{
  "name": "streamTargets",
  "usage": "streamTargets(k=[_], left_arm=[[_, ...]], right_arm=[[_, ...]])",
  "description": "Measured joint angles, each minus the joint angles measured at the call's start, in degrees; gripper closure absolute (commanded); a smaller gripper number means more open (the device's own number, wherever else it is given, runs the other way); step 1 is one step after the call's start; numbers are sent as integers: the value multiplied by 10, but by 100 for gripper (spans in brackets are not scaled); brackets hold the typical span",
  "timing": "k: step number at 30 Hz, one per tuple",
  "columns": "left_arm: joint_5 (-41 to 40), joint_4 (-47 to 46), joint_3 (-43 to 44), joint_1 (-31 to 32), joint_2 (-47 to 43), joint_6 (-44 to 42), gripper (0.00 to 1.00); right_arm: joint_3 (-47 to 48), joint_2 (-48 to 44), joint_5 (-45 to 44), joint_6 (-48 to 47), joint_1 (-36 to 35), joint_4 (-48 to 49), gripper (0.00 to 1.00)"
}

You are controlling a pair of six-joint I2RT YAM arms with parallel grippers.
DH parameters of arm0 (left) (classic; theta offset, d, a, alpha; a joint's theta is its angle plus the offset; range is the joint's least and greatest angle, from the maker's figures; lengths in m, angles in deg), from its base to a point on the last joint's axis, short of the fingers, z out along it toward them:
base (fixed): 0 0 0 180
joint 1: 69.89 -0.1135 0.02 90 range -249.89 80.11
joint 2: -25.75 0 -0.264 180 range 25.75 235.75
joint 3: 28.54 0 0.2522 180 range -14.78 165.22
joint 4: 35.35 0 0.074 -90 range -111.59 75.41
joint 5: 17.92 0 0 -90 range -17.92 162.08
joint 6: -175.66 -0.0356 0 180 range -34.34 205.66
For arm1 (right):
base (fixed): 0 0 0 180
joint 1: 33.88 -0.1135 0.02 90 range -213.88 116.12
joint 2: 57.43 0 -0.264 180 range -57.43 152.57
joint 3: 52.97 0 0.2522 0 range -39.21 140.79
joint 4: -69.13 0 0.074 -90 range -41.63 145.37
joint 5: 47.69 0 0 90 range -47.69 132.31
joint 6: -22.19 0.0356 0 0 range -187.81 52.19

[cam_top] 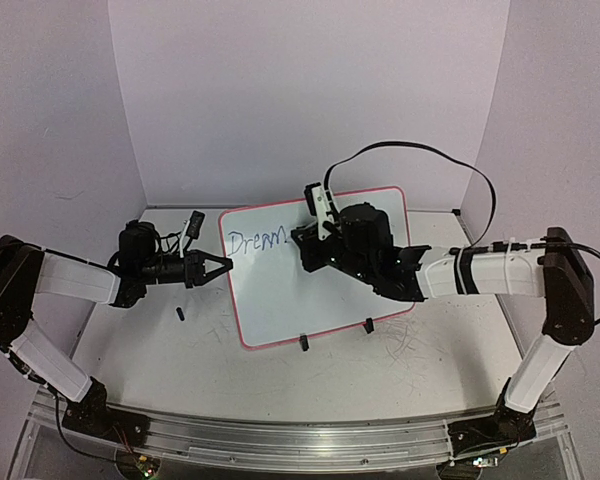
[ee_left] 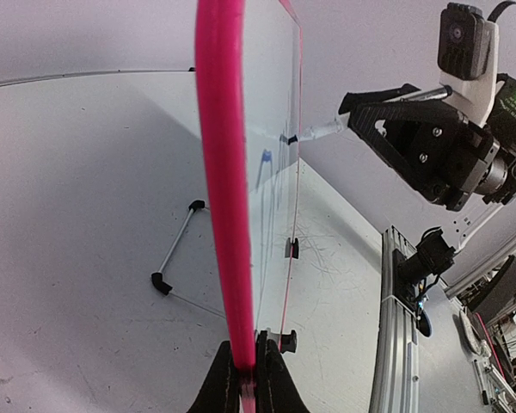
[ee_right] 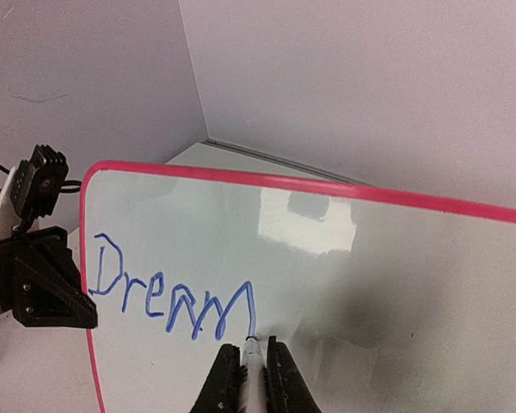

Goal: Write a sentence on the whiteboard

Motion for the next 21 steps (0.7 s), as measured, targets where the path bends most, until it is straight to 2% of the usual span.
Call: streamTargets(k=[11, 18, 21], left_arm=[[1, 0, 0, 0, 0, -1, 100], [1, 1, 0, 0, -2, -3, 100], [0, 1, 0, 0, -2, -3, 100]], right_arm=[[-9, -19, 9, 3, -4, -23, 100], [-24, -112, 21, -24, 7, -11, 100], [-24, -124, 36, -38, 24, 5, 100]])
